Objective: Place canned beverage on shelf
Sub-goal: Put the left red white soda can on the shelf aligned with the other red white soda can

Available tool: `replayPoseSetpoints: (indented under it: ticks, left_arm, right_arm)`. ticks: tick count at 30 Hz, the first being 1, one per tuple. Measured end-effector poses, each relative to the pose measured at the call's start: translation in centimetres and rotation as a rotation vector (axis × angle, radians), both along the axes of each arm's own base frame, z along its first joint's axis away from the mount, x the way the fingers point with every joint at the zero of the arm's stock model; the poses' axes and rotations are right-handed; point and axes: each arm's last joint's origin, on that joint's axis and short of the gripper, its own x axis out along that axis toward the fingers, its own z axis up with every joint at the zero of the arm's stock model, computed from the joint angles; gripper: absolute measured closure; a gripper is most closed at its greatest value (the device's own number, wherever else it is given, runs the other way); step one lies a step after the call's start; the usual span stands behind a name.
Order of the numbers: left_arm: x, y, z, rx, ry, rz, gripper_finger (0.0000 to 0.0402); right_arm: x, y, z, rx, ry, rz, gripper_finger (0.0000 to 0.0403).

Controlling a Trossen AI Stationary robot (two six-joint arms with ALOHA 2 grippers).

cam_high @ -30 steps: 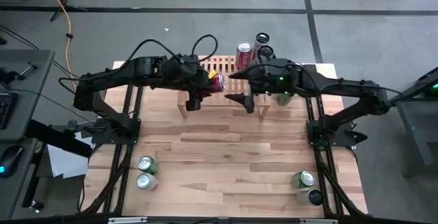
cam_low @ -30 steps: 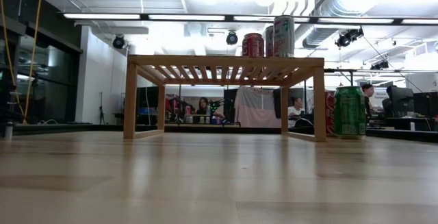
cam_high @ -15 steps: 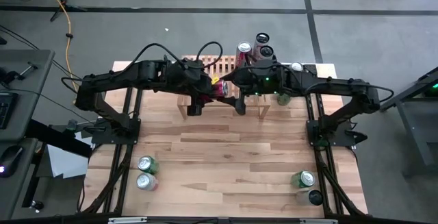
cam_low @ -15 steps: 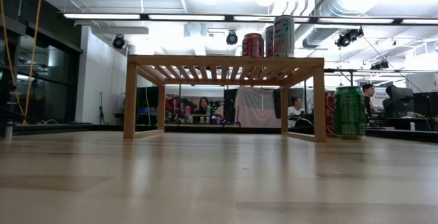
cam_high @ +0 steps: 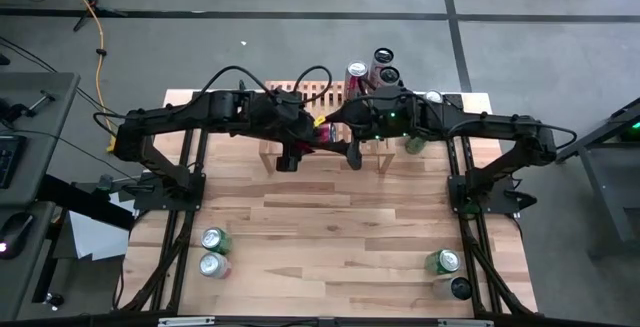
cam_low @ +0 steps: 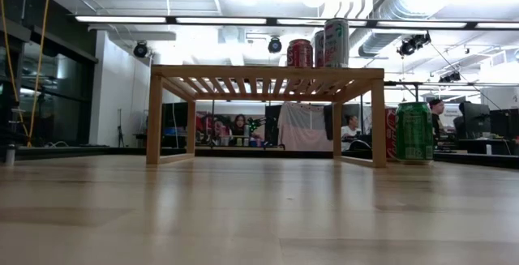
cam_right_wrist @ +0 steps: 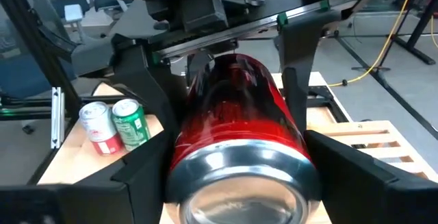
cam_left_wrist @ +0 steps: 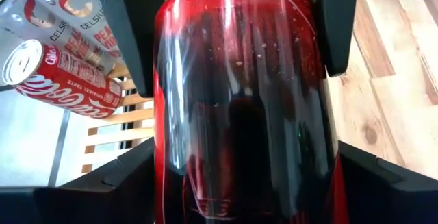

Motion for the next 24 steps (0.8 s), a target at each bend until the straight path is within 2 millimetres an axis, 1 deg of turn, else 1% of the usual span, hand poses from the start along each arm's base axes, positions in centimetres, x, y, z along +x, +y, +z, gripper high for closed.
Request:
replayPoseSetpoints:
  ticks: [3,5,8,11,15,19,22,24]
  left_arm:
    - [0.0,0.1,0.0,-0.014,-0.005,0.021,0.0067]
    - [-0.2,0.3,0.0,-0.007,0.009,0.034,0.0058]
    - [-0.6,0.6,0.0,-0.016,0.021,0.066,0.0054]
    - [-1.6,1.2,0.3,-0.046,0.031,0.116,0.0054]
    - [-3.0,2.2,0.6,-0.124,0.042,0.184,0.0054]
    - [-5.0,3.4,0.4,-0.203,-0.048,0.247,0.0054]
    - [-6.6,4.0,-0.6,-0.260,-0.181,0.294,0.0054]
    - [-7.6,4.0,-1.3,-0.316,-0.305,0.310,0.0053]
  right_arm:
    - [-0.1,0.0,-0.1,-0.002,0.015,-0.007,0.0119]
    - [-0.3,0.0,-0.4,-0.005,0.052,-0.011,0.0119]
    - [-1.0,0.0,-0.3,-0.037,0.129,-0.031,0.0119]
    - [-2.0,0.0,-0.2,-0.053,0.200,-0.056,0.0119]
    - [-3.3,0.1,-0.8,-0.046,0.315,-0.078,0.0119]
    - [-4.7,0.2,-1.2,-0.016,0.427,-0.089,0.0119]
    - [-5.6,0.3,-1.8,0.003,0.482,-0.097,0.0119]
    - [-6.3,0.4,-2.1,0.024,0.485,-0.107,0.0119]
